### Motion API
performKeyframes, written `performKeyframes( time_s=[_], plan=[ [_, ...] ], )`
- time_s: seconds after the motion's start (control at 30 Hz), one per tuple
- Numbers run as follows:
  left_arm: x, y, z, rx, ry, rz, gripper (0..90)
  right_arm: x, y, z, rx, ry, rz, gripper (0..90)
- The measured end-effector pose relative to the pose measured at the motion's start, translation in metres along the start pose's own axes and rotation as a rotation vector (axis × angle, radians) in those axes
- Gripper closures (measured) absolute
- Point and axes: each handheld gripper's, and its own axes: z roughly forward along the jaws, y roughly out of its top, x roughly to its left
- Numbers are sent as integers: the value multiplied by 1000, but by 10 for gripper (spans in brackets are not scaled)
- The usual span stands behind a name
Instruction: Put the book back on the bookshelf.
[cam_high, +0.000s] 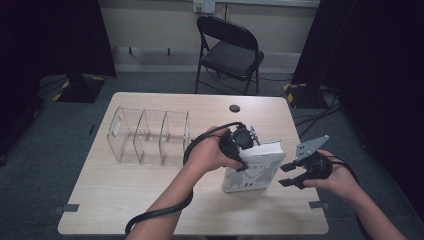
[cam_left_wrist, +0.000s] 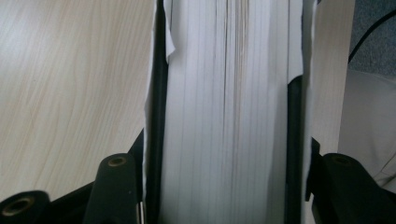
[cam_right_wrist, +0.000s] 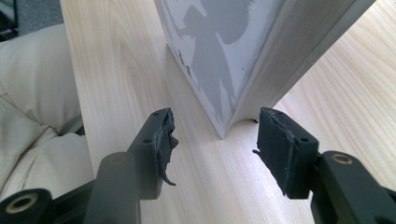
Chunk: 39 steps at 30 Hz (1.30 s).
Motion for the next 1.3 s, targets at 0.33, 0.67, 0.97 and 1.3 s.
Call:
performKeyframes(
  time_s=[0.33,0.67,0.97,1.3],
  plan=[
    [2,9,5,25,-11,9,451,0,-2,3,0,2,12,444],
    [1,25,14,60,-18,19,439,-1,-4,6,-1,-9,16,399],
    [1,35,25,62,-21,25,423,-2,-11,5,-4,-10,17,399],
    [-2,35,28,89,-32,7,446,-1,-16,8,-8,-18,29,371]
  ],
)
